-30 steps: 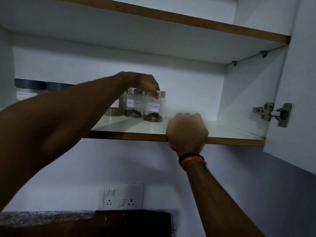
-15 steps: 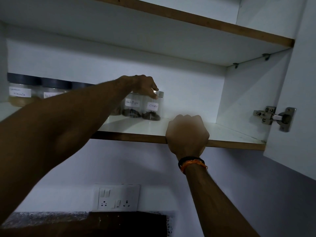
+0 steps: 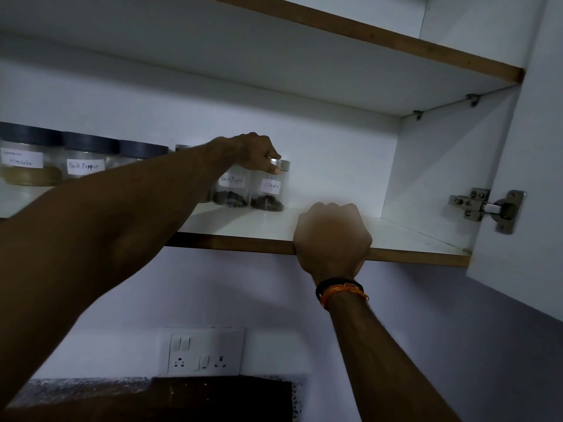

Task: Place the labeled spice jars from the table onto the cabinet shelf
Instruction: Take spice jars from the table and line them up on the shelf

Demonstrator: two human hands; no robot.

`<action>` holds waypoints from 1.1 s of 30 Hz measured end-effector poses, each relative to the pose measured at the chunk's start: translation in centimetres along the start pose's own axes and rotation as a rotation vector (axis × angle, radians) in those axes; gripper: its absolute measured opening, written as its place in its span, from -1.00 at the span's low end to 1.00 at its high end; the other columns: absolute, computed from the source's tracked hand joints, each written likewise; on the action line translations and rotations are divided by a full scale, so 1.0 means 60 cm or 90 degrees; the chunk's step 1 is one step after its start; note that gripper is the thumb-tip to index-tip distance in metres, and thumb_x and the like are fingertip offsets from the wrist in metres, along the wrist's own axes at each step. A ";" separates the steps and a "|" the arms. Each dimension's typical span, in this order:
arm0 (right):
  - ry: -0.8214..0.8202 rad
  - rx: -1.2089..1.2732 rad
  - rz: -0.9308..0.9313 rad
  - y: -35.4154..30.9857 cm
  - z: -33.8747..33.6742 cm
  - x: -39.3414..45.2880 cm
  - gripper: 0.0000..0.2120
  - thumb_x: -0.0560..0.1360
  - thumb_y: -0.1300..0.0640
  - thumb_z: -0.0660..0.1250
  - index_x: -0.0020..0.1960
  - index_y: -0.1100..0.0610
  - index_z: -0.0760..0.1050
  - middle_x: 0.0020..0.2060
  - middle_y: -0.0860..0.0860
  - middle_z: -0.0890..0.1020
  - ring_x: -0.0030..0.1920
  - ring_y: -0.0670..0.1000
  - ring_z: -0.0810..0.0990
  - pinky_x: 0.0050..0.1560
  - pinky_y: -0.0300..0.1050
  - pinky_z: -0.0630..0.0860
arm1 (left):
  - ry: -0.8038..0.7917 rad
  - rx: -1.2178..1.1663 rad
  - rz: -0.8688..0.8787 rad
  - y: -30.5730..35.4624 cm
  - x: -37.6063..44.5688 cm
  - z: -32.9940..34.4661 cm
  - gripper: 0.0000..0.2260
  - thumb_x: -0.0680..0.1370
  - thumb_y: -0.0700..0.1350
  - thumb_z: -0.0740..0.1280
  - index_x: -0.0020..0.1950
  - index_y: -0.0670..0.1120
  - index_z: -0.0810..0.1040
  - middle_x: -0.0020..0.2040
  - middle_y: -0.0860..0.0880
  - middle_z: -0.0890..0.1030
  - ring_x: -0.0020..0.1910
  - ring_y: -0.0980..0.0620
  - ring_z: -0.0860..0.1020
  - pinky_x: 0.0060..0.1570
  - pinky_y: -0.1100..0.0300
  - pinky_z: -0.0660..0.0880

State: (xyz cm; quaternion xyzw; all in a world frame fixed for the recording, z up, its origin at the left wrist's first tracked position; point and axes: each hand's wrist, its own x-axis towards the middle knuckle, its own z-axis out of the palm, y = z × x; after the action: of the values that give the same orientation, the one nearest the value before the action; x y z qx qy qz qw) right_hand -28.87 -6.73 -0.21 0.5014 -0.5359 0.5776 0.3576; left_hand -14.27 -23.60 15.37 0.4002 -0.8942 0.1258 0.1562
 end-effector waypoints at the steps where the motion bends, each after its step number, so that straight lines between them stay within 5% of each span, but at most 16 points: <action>1: -0.003 -0.003 0.001 0.000 0.000 0.000 -0.65 0.41 0.01 0.12 -0.38 0.11 0.57 -0.52 -0.03 0.50 -0.40 -0.03 0.42 -0.37 -0.25 0.26 | 0.002 0.001 -0.001 0.000 0.001 0.001 -0.57 0.62 0.17 0.29 0.07 -0.22 0.62 0.03 -0.18 0.66 0.07 -0.20 0.59 0.17 -0.12 0.49; 7: -0.055 -0.042 0.016 0.000 -0.002 0.004 -0.70 0.41 0.06 0.16 -0.40 0.13 0.54 -0.52 0.00 0.48 -0.38 0.01 0.42 -0.41 -0.18 0.33 | 0.028 0.019 -0.059 0.004 -0.006 -0.005 -0.36 0.58 0.29 0.26 0.59 0.04 0.26 0.59 -0.05 0.28 0.55 -0.16 0.24 0.47 -0.16 0.15; 14: -0.167 -0.116 0.021 -0.002 -0.011 0.012 -0.60 0.46 -0.04 0.06 -0.29 0.13 0.58 -0.42 0.03 0.53 -0.29 0.02 0.44 -0.32 -0.16 0.30 | 0.070 -0.098 -0.052 0.020 -0.077 -0.033 -0.39 0.57 0.19 0.35 0.57 0.04 0.30 0.54 -0.07 0.36 0.50 -0.12 0.34 0.49 -0.15 0.24; 21: -0.261 -0.177 0.008 -0.011 -0.023 0.006 -0.62 0.57 0.03 0.12 -0.36 0.14 0.45 -0.45 0.03 0.48 -0.37 0.10 0.48 -0.28 -0.10 0.35 | 0.033 -0.209 -0.019 0.082 -0.176 -0.017 -0.38 0.57 0.06 0.41 0.56 -0.10 0.29 0.51 -0.12 0.40 0.43 -0.11 0.41 0.32 0.06 0.37; 26: -0.279 -0.258 -0.068 -0.015 -0.045 -0.021 -0.63 0.64 0.09 0.09 -0.31 0.12 0.41 -0.39 0.07 0.58 -0.38 0.12 0.45 -0.15 -0.01 0.32 | 0.036 -0.291 -0.009 0.123 -0.242 0.012 -0.38 0.55 0.06 0.44 0.55 -0.02 0.32 0.49 -0.07 0.43 0.41 -0.02 0.43 0.21 0.22 0.32; 30: -0.241 -0.180 -0.066 -0.019 -0.067 -0.033 -0.58 0.67 0.03 0.05 -0.22 0.12 0.54 -0.30 0.05 0.64 -0.24 0.15 0.57 -0.01 0.06 0.41 | 0.095 -0.282 0.006 0.144 -0.302 0.030 -0.39 0.55 0.04 0.44 0.55 -0.04 0.34 0.47 -0.08 0.45 0.41 -0.04 0.43 0.32 0.16 0.33; 33: -0.231 -0.108 -0.076 -0.028 -0.090 -0.061 -0.65 0.66 0.04 0.09 0.14 0.14 0.62 0.02 0.07 0.69 0.08 0.16 0.61 0.27 0.13 0.38 | 0.166 -0.254 0.031 0.153 -0.354 0.052 -0.44 0.55 -0.01 0.44 0.51 -0.10 0.39 0.44 -0.10 0.47 0.42 -0.07 0.42 0.43 0.02 0.31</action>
State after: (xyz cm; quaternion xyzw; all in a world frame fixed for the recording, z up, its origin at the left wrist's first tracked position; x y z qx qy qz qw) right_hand -27.45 -0.71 -2.86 0.5963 -0.6074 0.4086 0.3295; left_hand -8.34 -4.38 3.48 0.3203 -0.8830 0.0005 0.3431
